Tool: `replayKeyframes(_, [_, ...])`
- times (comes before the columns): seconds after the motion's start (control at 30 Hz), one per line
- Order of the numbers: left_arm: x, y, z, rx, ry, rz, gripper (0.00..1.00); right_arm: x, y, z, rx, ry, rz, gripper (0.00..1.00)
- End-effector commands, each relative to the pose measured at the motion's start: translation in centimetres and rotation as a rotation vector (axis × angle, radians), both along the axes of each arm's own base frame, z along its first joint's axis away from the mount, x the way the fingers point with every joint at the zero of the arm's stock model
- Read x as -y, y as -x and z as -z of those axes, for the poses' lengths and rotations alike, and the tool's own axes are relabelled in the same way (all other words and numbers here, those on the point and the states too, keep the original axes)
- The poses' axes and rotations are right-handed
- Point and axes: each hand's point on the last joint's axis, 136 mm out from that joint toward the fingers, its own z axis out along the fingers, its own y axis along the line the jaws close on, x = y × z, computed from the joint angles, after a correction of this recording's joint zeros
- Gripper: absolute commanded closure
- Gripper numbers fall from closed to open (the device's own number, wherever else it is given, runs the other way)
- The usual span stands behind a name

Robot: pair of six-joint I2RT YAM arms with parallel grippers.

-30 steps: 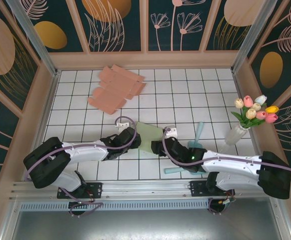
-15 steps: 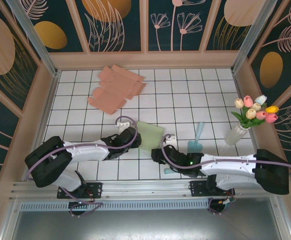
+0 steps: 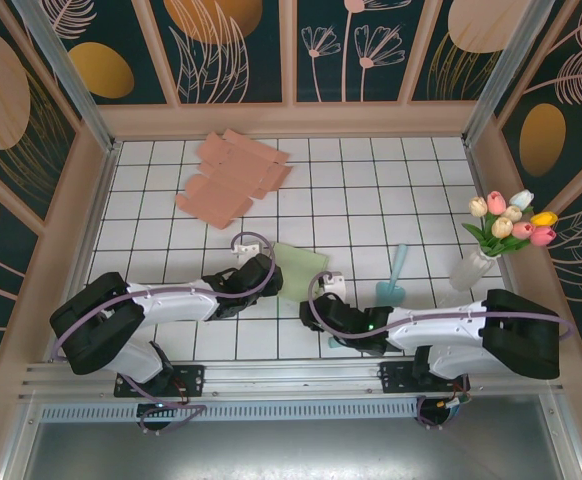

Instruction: Fold the paper box

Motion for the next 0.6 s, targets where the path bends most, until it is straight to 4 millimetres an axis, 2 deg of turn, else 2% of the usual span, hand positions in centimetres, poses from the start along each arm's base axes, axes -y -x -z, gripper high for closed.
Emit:
replayKeyframes(0.0, [-2.8,1.5,3.1,-0.077,-0.166,0.002,0.49,-1.7,-0.2,-1.2,0.010,-0.058,-0.018,0.59])
replayKeyframes(0.2, [-2.9,1.5,3.3,-0.079,-0.178,0.002,0.49,-2.3,-0.1,-1.6,0.024,-0.070,-0.047,0.66])
replayKeyframes(0.4, [-2.8,1.5,3.7,-0.086,-0.191,0.008,0.49,-3.0,-0.1,-2.1,0.042,-0.080,-0.082,0.67])
replayKeyframes(0.57, [-2.8,1.5,3.9,-0.091,-0.195,0.012,0.49,-2.8,-0.3,-1.9,0.067,-0.041,-0.091,0.70])
